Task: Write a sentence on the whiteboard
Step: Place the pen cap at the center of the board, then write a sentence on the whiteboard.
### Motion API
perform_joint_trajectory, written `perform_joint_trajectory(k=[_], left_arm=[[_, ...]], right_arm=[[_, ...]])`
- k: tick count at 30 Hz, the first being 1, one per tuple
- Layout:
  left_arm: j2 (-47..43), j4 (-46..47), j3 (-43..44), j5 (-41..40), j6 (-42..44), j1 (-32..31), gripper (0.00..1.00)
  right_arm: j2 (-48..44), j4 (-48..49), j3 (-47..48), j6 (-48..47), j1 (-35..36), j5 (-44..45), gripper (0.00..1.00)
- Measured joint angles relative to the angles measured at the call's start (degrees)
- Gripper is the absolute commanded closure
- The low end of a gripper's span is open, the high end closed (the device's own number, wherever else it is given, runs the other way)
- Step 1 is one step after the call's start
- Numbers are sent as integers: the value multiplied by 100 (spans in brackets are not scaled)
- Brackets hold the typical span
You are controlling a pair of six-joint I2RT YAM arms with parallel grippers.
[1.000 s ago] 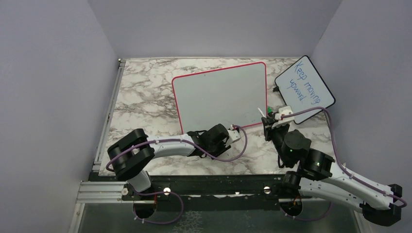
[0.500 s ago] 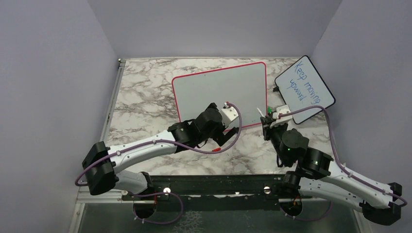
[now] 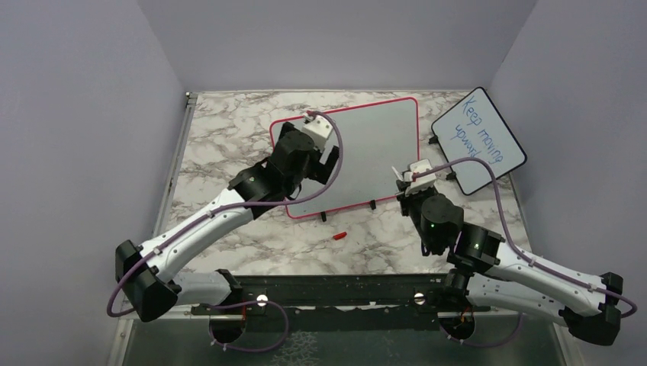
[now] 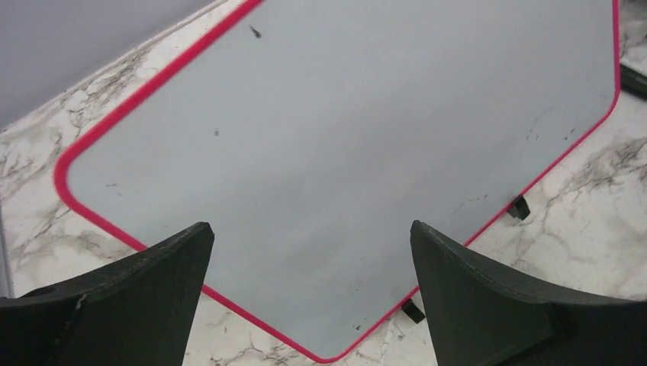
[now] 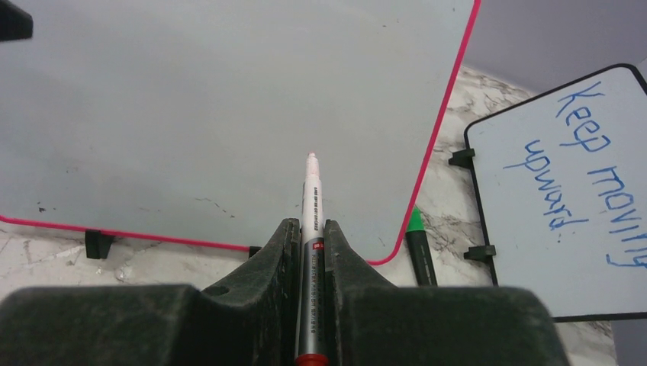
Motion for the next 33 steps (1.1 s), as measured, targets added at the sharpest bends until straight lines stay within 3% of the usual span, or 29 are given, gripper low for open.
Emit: perform_joint_trajectory(k=[10,19,26,30,33], left_arm=[[-551,214,101,1462,-588,2293,2],[-293,1200,-114,4172,-1331,4297,4],[452,1788,-299,5748,-1727,4940,3],[730,1985,-350,6214,-1849,5110,21],[804,2385,-518,6671,-1987,5174,25]], right_arm=[[586,313,302,-52,0,-389,99],[778,439,376,-50,0,-748,99],[898,702,409,-55,0,-973,99],[1025,813,409,-79,0,-1056,99],[1119,826,411,-83,0,-1137,99]])
